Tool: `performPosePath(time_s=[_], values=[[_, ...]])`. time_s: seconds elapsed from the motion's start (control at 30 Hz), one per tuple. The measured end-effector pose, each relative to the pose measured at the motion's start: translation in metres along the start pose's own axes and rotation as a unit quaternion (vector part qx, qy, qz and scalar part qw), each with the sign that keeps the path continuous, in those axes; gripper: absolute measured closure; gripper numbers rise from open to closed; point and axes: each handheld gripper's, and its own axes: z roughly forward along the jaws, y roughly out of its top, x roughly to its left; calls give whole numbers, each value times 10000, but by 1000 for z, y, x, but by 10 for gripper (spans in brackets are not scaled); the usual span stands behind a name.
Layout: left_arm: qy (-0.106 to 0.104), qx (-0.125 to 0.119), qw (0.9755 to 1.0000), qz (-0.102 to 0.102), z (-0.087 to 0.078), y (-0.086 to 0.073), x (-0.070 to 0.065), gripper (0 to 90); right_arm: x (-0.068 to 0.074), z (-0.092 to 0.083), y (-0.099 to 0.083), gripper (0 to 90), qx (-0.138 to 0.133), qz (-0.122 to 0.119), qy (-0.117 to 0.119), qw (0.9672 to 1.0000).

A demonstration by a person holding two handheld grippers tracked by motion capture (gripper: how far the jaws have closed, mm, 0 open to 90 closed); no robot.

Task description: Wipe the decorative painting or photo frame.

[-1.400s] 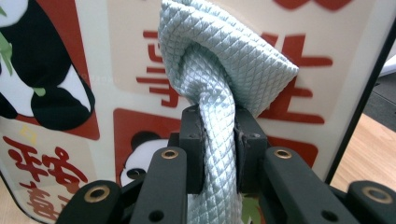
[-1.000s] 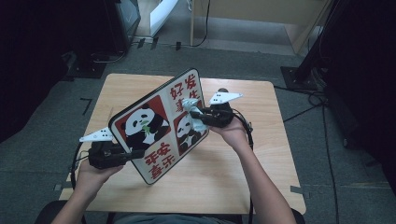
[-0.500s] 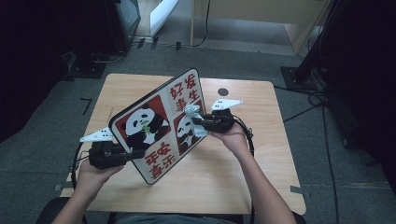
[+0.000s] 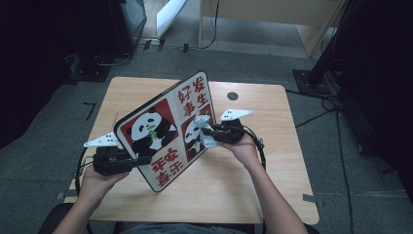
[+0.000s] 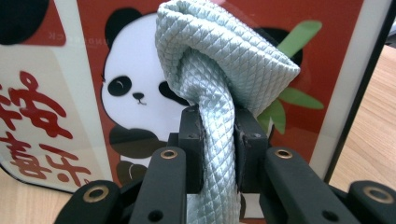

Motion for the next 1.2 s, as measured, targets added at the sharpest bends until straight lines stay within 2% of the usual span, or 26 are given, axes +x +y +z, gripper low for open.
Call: performPosePath(time_s=[0.3,0.73,0.97,1.07,1.2], values=[[-7,-3,10000,-12,0,1,0,722,-4,3,-16,760,74,75,13,9999],[-39,-6,10000,-1,1,2,2,718,-6,9,-36,759,320,234,-52,9992],[-35,-4,10000,2,1,2,2,717,-9,11,-46,759,316,253,-16,9992],[-21,-9,10000,9,2,2,1,717,-13,12,-54,760,455,168,11,9988],[-9,-9,10000,54,2,1,1,717,-16,13,-57,760,559,237,34,9982]])
